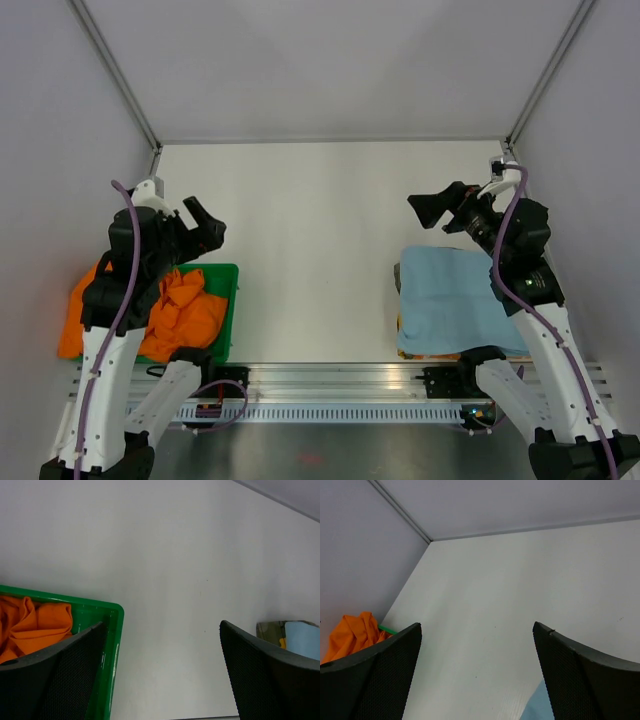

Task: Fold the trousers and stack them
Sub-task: Grab the trousers from the pile

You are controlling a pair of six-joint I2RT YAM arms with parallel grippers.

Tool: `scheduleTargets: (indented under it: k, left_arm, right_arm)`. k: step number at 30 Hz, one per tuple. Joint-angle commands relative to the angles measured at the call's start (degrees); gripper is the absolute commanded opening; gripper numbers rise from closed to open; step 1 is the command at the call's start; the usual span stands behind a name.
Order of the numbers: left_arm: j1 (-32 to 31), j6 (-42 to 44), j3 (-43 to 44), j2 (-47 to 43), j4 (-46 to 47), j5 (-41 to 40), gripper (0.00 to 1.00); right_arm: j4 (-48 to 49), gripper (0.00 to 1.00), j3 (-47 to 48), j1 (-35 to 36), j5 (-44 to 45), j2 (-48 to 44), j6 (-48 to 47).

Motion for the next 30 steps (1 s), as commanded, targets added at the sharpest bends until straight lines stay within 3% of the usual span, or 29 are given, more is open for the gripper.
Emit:
scheduleTargets:
  k: [1, 6, 12, 16, 19, 20, 23, 26, 30]
  left_arm:
    - [0.16, 0.82, 0.50, 0.59, -0.57, -3.81, 1.00]
    - [0.16, -4.70, -0.02, 0.24, -1.53, -8.12, 1.00]
    - [0.60, -14.11, -2.14, 9.37, -2.94, -21.02, 1.00]
    - [4.81, -20.79, 6.29, 18.43, -12.94, -29.36, 1.00]
    - [8.94, -25.28, 7.10, 16.95, -18.32, -35.61, 1.00]
    - [14.43, -25.37, 4.57, 15.90, -18.23, -35.55, 1.00]
    - [24.81, -25.20, -2.62, 12.64, -15.00, -34.24, 1.00]
    - [33.70, -23.61, -7.74, 14.82, -10.50, -31.69, 1.00]
    - [39.97, -24.68, -12.93, 19.14, -6.56, -31.08, 1.00]
  right_arm:
    - [-2.89, 0.98, 0.37, 0.19, 2.37, 0.03, -1.71]
    - [-1.58, 0.98, -0.77, 0.10, 1.05, 1.79, -1.19]
    - [6.41, 0.98, -4.89, 0.10, -1.67, 4.95, 1.71]
    - [11.87, 0.98, -7.10, 0.10, -4.48, 7.93, 5.06]
    - [13.02, 0.98, -7.36, 0.19, -4.58, 9.96, 5.23]
    - [13.10, 0.98, -7.45, 0.19, -4.58, 10.40, 5.06]
    - [14.59, 0.98, -8.41, 0.19, -4.58, 11.72, 4.97]
    - [15.13, 0.98, -8.33, 0.71, -4.67, 12.16, 4.62]
    - [15.21, 0.98, -7.63, 1.24, -4.75, 14.26, 4.62]
